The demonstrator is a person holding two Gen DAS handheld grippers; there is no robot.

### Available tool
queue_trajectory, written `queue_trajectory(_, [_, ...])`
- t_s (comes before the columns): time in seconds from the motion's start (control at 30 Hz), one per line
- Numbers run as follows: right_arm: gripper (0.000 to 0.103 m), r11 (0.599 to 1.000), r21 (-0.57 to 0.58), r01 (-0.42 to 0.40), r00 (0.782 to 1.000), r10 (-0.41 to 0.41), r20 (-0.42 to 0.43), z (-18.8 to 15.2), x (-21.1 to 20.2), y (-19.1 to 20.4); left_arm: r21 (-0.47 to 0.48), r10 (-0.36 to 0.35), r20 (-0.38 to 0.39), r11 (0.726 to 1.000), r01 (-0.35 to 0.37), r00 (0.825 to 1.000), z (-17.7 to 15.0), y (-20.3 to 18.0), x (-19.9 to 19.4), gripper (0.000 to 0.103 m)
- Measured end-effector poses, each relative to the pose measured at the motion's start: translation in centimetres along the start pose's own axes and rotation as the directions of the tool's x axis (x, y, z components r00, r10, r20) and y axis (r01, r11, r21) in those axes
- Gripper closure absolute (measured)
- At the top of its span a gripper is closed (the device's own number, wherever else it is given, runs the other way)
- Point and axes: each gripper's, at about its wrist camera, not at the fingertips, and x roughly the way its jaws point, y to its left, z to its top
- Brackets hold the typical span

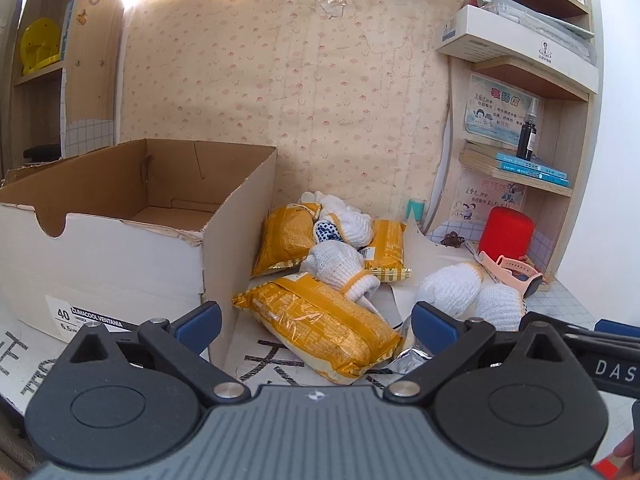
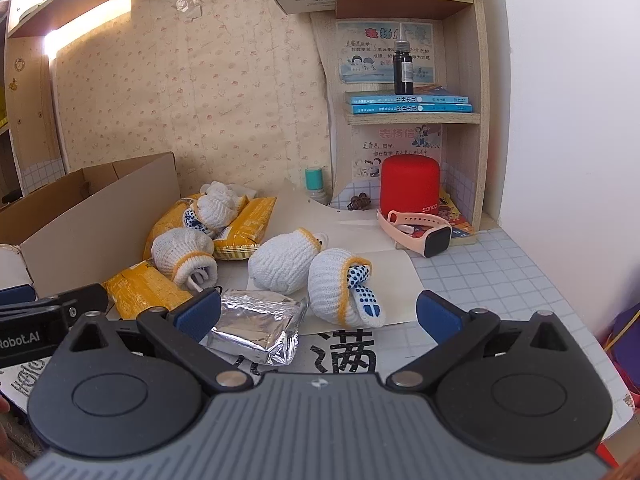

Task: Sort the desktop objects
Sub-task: 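Grasp the yellow snack bag with the left gripper while the right tool approaches the silver foil pouch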

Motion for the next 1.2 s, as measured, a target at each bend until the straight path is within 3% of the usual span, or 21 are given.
queue_trajectory(0.2, [0.002,0.999,0.034,-0.023,1.000,0.023,0.007,-0.2,0.4,-2.0,0.050,0.028,-0.035,0.998,-0.026,0.999,-0.8,-2.8,2.4,0.000])
queue_trajectory(0.37, [0.002,0.998,0.051,-0.037,0.999,0.037,-0.002,-0.6,1.0,-3.2,0.031,0.090,-0.039,0.996,-0.089,0.995,-0.2,-3.6,4.6,0.000])
queue_trajectory(0.63, [0.002,0.996,0.082,-0.042,0.999,0.042,0.000,-0.9,1.3,-4.7,-0.025,0.220,-0.160,0.974,-0.226,0.962,0.4,-3.5,8.5,0.000])
queue_trajectory(0.8, [0.002,0.995,0.096,-0.041,0.999,0.040,0.010,-0.8,1.2,-5.4,-0.076,0.230,-0.239,0.964,-0.255,0.943,0.0,-2.6,9.9,0.001])
queue_trajectory(0.9, [0.002,0.994,0.100,-0.043,0.999,0.042,0.011,-0.9,1.2,-5.6,-0.093,0.220,-0.216,0.965,-0.244,0.951,-0.5,-2.5,9.2,0.010])
queue_trajectory(0.97, [0.002,0.994,0.098,-0.045,0.999,0.044,0.010,-0.9,1.2,-5.5,-0.080,0.199,-0.203,0.973,-0.218,0.959,-0.7,-2.6,8.7,0.022])
queue_trajectory(1.2, [0.002,0.994,0.098,-0.054,0.999,0.052,0.014,-0.8,1.1,-5.1,-0.052,0.145,-0.175,0.986,-0.156,0.974,-1.3,-2.3,7.1,0.033])
